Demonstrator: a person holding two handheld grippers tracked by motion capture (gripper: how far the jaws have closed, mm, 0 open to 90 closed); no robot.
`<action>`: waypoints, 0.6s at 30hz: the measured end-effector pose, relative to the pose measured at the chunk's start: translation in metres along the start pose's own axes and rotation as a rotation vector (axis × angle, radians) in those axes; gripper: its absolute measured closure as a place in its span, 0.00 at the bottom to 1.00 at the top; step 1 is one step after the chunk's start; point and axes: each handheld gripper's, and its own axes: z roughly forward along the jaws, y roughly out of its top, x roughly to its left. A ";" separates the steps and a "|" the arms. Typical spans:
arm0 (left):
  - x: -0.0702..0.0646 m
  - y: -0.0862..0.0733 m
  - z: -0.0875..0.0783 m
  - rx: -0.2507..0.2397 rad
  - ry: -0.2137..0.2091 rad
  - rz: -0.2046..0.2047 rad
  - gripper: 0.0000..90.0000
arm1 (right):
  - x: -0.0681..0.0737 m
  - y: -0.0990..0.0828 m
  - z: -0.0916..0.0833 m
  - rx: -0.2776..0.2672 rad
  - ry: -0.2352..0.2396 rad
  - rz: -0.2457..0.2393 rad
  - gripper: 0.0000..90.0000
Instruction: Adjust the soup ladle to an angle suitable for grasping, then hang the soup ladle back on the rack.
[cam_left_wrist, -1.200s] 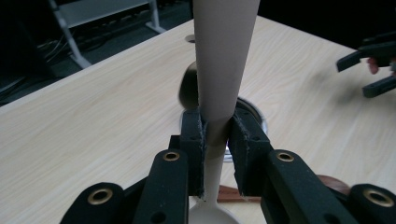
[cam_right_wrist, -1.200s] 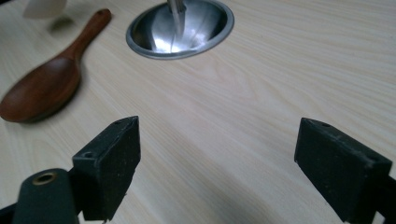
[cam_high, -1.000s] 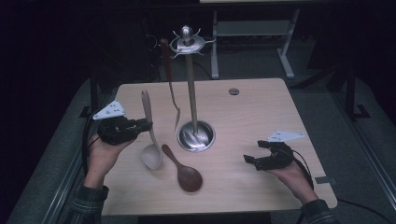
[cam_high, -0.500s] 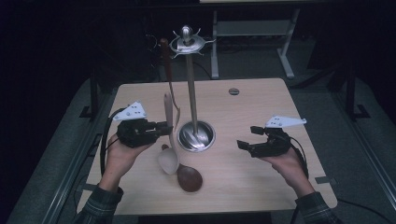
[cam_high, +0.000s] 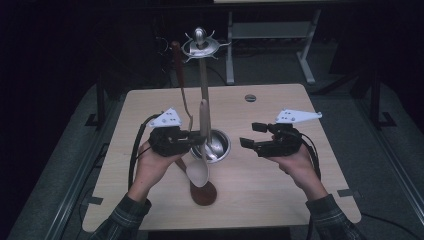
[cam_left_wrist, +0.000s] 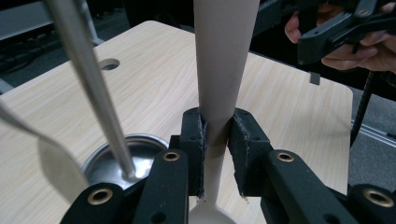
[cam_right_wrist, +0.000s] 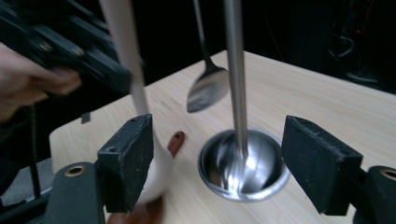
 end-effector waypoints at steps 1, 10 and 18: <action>-0.001 0.001 0.003 0.000 -0.004 0.001 0.85 | 0.002 0.003 0.001 -0.005 0.011 -0.006 0.29; -0.011 0.007 0.026 -0.001 -0.024 0.004 0.84 | 0.018 0.023 0.015 -0.056 0.085 -0.043 0.37; -0.017 0.008 0.034 -0.011 -0.028 0.006 0.84 | 0.025 0.029 0.034 -0.068 0.121 -0.064 0.54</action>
